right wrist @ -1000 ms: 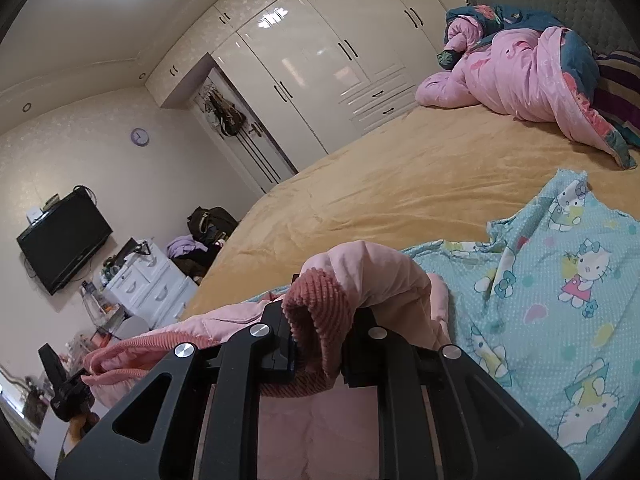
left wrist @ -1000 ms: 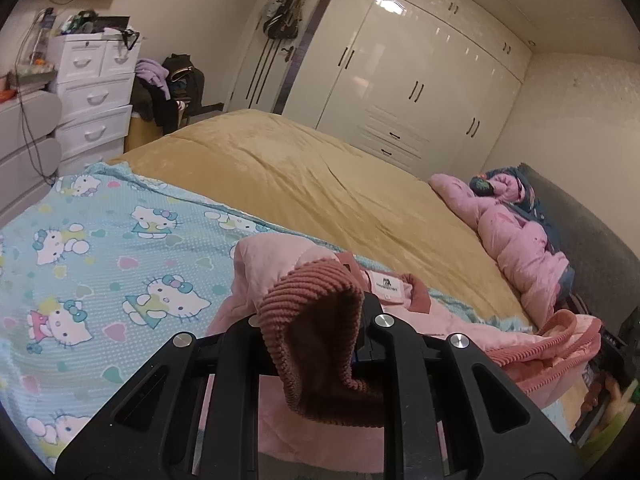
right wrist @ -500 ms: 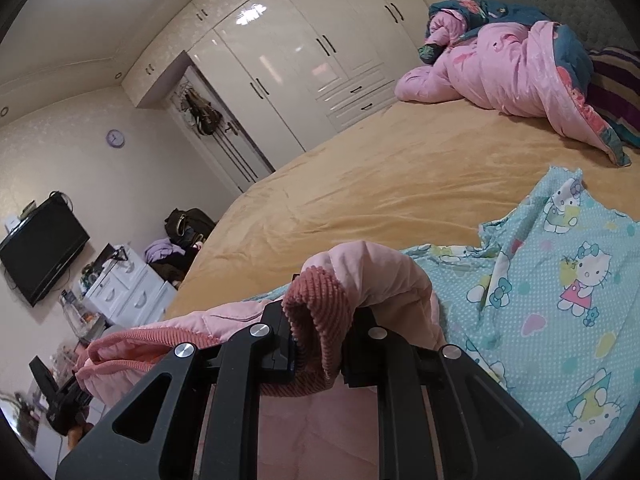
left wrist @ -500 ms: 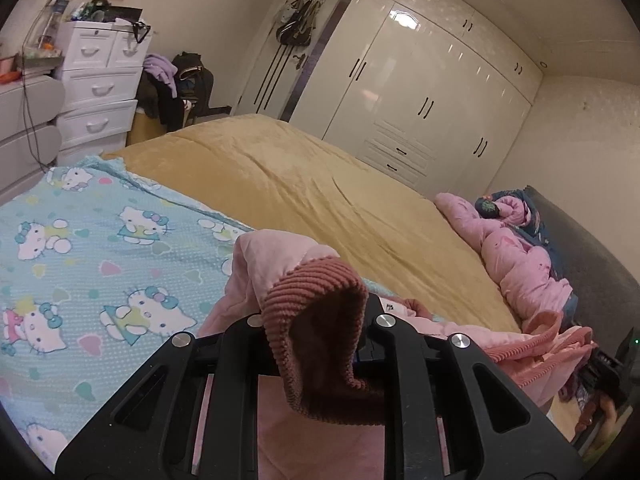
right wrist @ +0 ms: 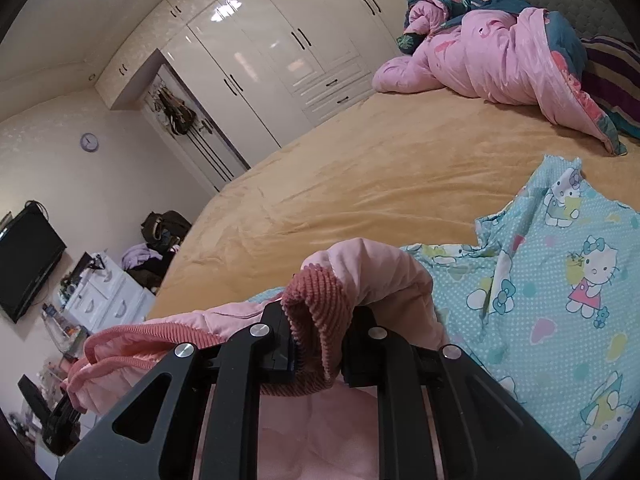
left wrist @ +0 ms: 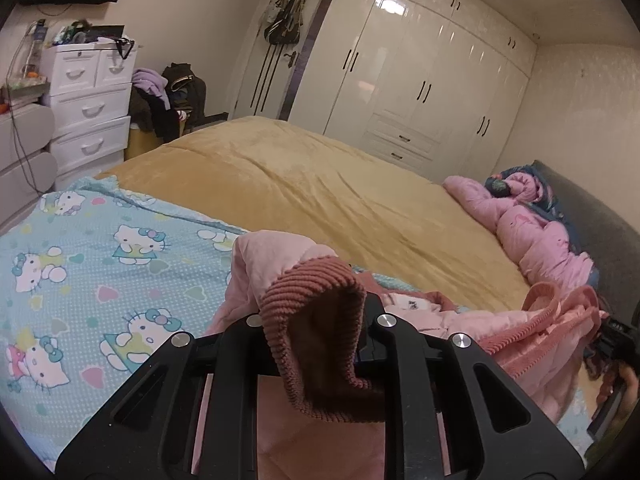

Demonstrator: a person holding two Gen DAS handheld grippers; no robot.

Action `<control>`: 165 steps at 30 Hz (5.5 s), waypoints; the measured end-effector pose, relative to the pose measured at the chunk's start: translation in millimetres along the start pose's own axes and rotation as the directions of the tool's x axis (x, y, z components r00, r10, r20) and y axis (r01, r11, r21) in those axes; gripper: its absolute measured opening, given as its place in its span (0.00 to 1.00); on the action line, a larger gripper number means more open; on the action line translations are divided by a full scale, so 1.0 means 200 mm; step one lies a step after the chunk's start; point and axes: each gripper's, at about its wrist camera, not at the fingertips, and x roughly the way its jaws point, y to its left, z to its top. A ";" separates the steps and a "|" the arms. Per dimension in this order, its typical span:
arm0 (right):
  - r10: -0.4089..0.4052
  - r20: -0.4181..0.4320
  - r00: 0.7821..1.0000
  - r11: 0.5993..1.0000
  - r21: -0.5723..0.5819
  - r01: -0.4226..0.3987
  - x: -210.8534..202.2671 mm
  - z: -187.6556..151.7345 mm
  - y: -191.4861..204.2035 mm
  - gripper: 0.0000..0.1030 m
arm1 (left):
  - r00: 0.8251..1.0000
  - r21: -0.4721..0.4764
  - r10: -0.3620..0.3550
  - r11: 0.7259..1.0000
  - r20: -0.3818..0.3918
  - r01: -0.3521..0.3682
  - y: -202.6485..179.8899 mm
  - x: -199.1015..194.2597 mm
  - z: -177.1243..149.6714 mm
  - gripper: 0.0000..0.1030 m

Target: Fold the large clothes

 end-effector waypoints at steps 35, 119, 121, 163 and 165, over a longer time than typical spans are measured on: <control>0.134 -0.335 0.933 0.934 -0.272 -0.232 0.15 -0.53 0.51 0.76 | 0.996 0.037 0.030 0.999 -0.080 -0.027 -0.02 0.23 -0.12 0.17; -0.343 -0.073 0.937 0.892 -0.337 0.301 0.68 -0.31 -0.23 0.17 | 0.970 0.184 0.171 0.973 -0.170 -0.140 0.21 0.67 -0.27 0.20; -0.343 -0.088 0.935 0.897 -0.325 0.299 0.70 -0.32 -0.25 0.20 | 0.969 0.181 0.171 0.974 -0.178 -0.138 0.21 0.69 -0.28 0.21; -0.181 -0.244 0.953 0.821 -0.571 0.010 0.26 -1.03 0.36 0.94 | 0.956 0.354 0.135 0.935 -0.261 -0.036 -0.34 0.28 -0.74 0.92; -0.186 -0.236 0.954 0.814 -0.580 0.015 0.29 -1.04 0.35 0.95 | 0.956 0.365 0.141 0.930 -0.258 -0.038 -0.34 0.29 -0.76 0.92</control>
